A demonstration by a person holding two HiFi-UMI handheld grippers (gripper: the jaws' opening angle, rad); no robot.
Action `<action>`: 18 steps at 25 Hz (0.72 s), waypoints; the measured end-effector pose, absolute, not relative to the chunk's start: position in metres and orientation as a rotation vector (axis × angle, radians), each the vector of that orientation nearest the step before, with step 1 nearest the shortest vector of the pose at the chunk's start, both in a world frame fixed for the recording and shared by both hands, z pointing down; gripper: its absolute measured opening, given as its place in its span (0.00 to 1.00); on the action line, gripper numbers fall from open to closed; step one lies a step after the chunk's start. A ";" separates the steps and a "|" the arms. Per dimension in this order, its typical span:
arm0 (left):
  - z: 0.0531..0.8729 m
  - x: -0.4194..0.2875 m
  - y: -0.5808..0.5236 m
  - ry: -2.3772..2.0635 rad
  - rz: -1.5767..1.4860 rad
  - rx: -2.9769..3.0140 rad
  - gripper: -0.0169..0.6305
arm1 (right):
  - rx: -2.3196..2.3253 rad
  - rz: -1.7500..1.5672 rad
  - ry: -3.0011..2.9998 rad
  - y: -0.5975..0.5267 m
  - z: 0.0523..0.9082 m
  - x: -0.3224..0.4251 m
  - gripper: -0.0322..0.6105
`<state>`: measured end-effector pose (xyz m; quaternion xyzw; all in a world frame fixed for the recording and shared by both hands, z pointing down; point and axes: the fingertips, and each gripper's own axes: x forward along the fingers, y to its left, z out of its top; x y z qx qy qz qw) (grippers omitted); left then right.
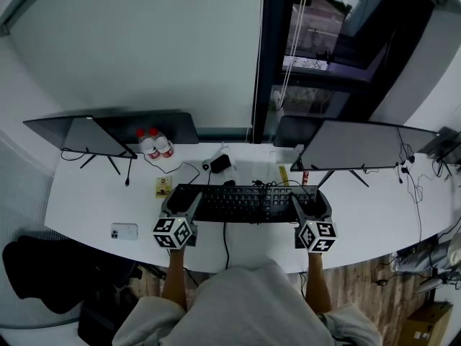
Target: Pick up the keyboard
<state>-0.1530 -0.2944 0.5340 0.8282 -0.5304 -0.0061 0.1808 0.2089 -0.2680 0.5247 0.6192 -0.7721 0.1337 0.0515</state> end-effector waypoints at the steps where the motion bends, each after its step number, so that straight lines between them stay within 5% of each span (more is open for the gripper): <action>1: 0.533 -0.153 -0.295 -1.500 -0.019 2.341 0.52 | 1.885 0.404 -2.350 -0.268 0.524 0.209 0.63; 18: 0.533 -0.154 -0.293 -1.504 -0.026 2.328 0.52 | 1.871 0.393 -2.359 -0.270 0.521 0.208 0.63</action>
